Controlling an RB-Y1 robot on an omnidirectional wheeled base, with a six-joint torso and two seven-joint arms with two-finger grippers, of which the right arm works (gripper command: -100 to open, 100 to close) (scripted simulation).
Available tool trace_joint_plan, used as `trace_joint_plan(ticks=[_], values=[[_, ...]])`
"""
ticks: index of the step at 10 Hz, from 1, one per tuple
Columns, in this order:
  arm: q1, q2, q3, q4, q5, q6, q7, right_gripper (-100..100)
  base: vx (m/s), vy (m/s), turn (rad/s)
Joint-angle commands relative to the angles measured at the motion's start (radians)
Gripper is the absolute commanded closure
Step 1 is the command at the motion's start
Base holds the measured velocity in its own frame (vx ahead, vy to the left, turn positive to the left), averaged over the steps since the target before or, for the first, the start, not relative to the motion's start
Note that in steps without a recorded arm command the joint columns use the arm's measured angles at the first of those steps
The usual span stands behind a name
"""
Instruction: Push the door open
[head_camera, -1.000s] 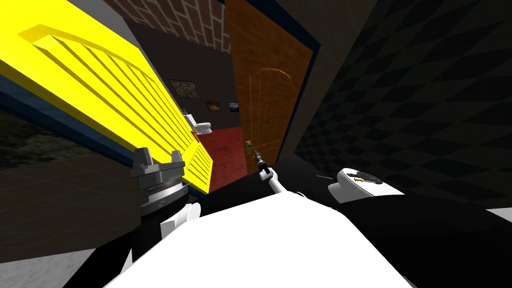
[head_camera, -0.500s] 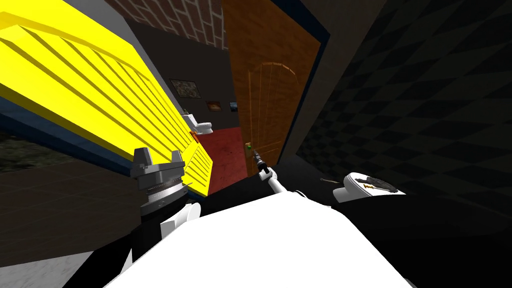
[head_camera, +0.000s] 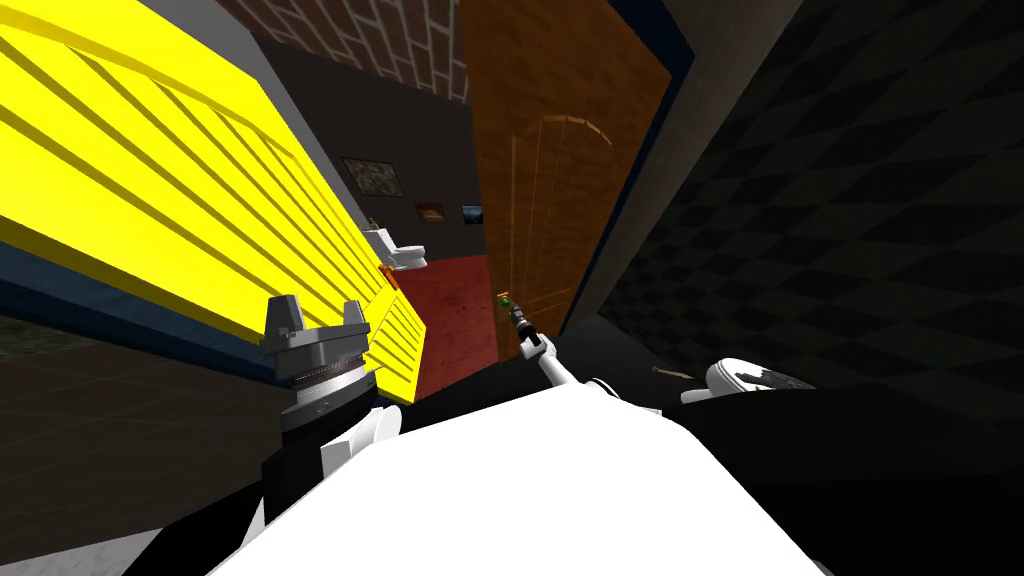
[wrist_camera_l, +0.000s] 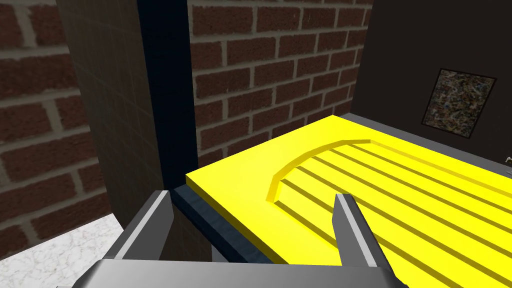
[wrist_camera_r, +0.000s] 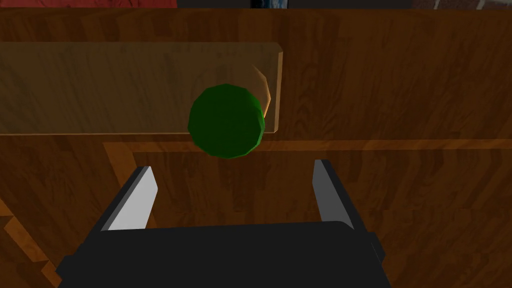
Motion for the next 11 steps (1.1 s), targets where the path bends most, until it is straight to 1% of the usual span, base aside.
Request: trace_joint_plan(ticks=[1, 2, 3, 4, 9, 10, 11], values=[[-0.003, 0.009, -0.004, 0.004, -0.001, 0.0, 0.001, -100, 0.196, 0.03, 0.015], [-0.005, 0.022, -0.007, 0.007, -0.002, 0.0, 0.002, -100, 0.199, 0.047, 0.02], [-0.005, 0.015, -0.006, 0.008, -0.001, -0.002, 0.002, -100, 0.093, 0.024, 0.004], [-0.005, 0.015, -0.006, 0.008, -0.001, -0.002, 0.002, 100, -0.011, -0.005, -0.005], [-0.005, 0.015, -0.006, 0.008, -0.001, -0.002, 0.002, 100, -0.007, -0.004, 0.005], [-0.012, 0.007, -0.018, 0.006, -0.004, -0.003, 0.005, 100, 0.13, 0.045, -0.02], [-0.012, 0.005, -0.021, 0.006, -0.004, -0.003, 0.005, 100, 0.152, 0.06, -0.036]])
